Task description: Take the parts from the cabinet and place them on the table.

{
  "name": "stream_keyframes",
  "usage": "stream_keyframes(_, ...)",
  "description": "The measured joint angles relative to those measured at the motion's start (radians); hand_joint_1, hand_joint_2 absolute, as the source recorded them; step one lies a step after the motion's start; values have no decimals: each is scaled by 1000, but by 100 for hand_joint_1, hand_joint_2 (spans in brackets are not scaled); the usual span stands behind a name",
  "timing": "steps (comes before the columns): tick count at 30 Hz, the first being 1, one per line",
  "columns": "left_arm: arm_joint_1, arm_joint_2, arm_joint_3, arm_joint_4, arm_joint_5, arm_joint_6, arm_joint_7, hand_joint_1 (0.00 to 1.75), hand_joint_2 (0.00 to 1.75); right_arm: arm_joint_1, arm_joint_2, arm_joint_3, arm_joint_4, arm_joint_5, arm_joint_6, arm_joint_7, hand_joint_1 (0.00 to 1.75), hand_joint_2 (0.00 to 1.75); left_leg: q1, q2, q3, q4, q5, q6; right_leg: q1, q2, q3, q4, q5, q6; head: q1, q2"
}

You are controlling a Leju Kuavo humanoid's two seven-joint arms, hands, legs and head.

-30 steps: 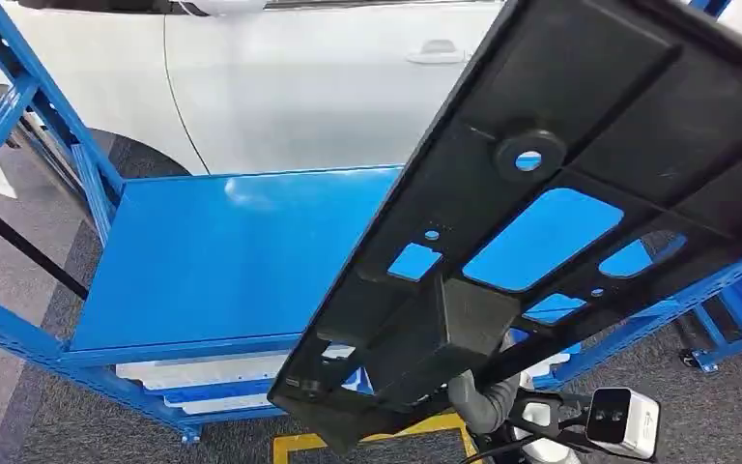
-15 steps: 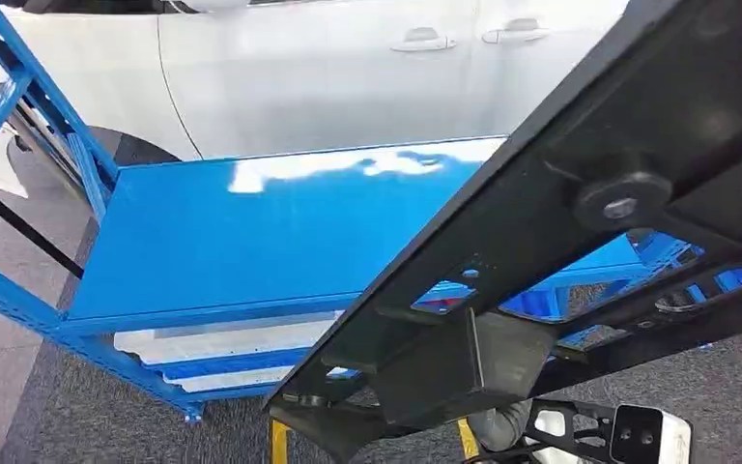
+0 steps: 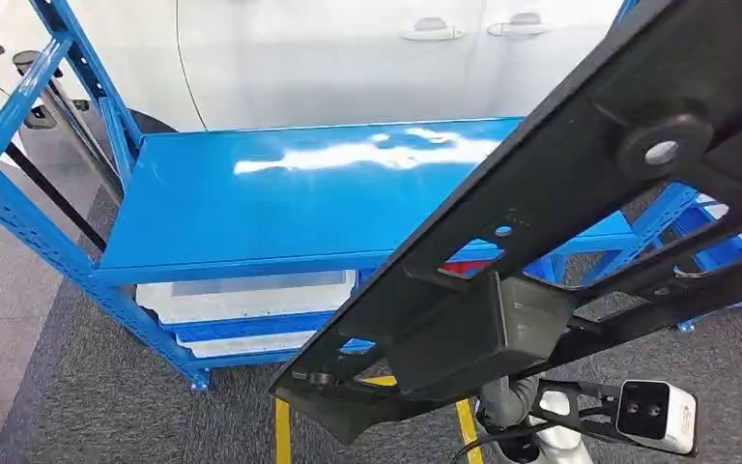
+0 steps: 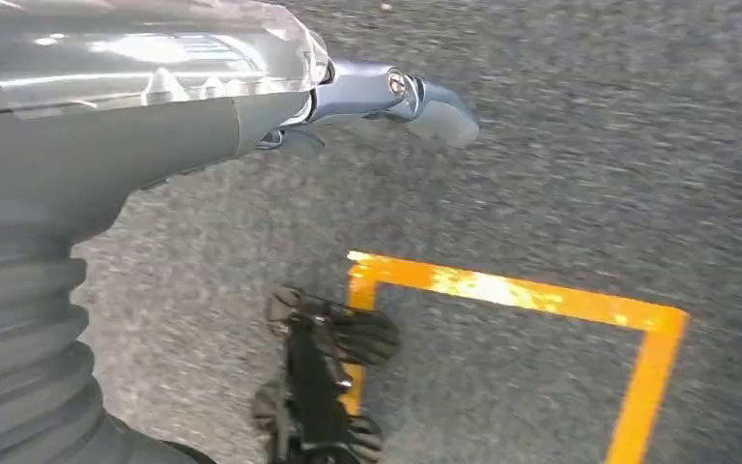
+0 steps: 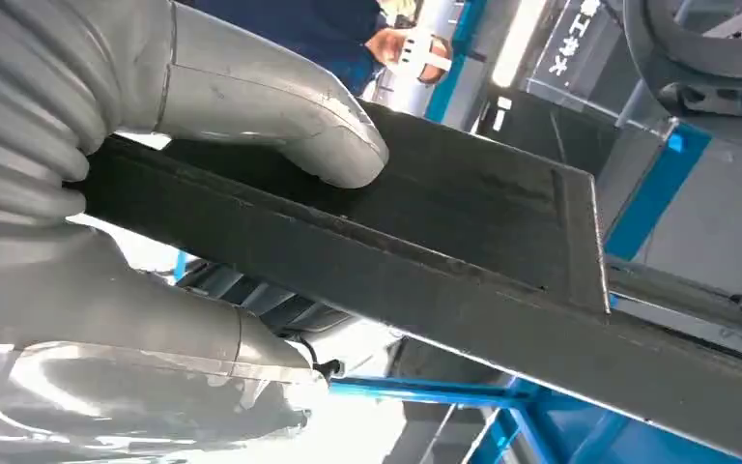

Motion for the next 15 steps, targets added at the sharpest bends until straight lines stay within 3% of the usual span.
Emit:
stream_keyframes(1, 0, 0, 0, 0, 1, 1, 3, 0, 175, -6, -7, 0, 4, -8, -5, 0, 175, 175, 0, 0, -17, 2, 12, -2, -2, 0, 13, 10, 26, 2, 0, 0)
stream_keyframes(2, -1, 0, 0, 0, 2, 1, 5, 0, 175, -14, -11, 1, 8, -15, -12, 0, 175, 175, 0, 1, -32, 4, 21, -5, -4, 0, 46, -19, 65, 2, 0, 0)
stream_keyframes(3, -1, 0, 0, 0, 3, 1, 6, 0, 175, -27, -18, 5, 13, -27, -27, 0, 175, 175, 0, 1, -47, 7, 30, -8, -4, 0, 101, -88, 100, 0, 0, 0)
stream_keyframes(4, -1, 0, 0, 0, 6, 3, 6, 0, 175, -44, -26, 14, 16, -40, -47, 0, 175, 175, 0, 1, -58, 11, 39, -11, -4, 1, 172, -185, 112, -5, 0, 0)
stream_keyframes(5, -2, -1, 0, 0, 7, 3, 6, 0, 175, -65, -36, 29, 19, -53, -68, 0, 175, 175, -1, 1, -64, 13, 46, -16, -2, 2, 241, -275, 88, -12, 0, 0)
stream_keyframes(6, -4, -1, 0, 0, 8, 3, 6, 0, 175, -86, -46, 43, 23, -63, -88, 0, 175, 175, -4, 0, -71, 17, 53, -22, 4, 3, 274, -345, 64, -21, 0, 0)
stream_keyframes(9, -3, -1, 0, 0, 8, 6, 7, 0, 175, -116, -76, 70, 33, -83, -129, 0, 175, 175, 0, 0, -74, 6, 83, -41, 12, 2, 254, -336, 85, -43, 0, 0)
stream_keyframes(10, -1, 0, 0, 0, 8, 8, 9, 0, 175, -121, -85, 79, 36, -87, -139, 0, 175, 175, 1, -2, -80, 10, 81, -46, 0, -3, 247, -347, 102, -57, 0, 0)
stream_keyframes(11, 1, 1, 0, 0, 6, 13, 20, 0, 175, -125, -94, 85, 39, -89, -150, 0, 175, 175, 2, -3, -91, 30, 41, -48, 3, -7, 234, -347, 115, -65, 0, 0)
stream_keyframes(12, 2, 1, 0, 0, 5, 19, 29, 0, 175, -125, -98, 88, 39, -90, -154, 0, 175, 175, 3, -3, -109, 85, -25, -49, 4, -7, 218, -347, 127, -74, 0, 0)
stream_keyframes(14, 2, 4, 0, 0, -2, 30, 49, 0, 175, -117, -109, 91, 39, -86, -151, 0, 175, 175, 4, -3, -150, 241, -132, -56, 7, -8, 188, -346, 152, -75, 0, 0)
stream_keyframes(15, 2, 4, 0, 0, -2, 38, 63, 0, 175, -107, -114, 91, 39, -79, -139, 0, 175, 175, 5, -3, -160, 309, -153, -59, 9, -9, 171, -344, 164, -75, 0, 0)
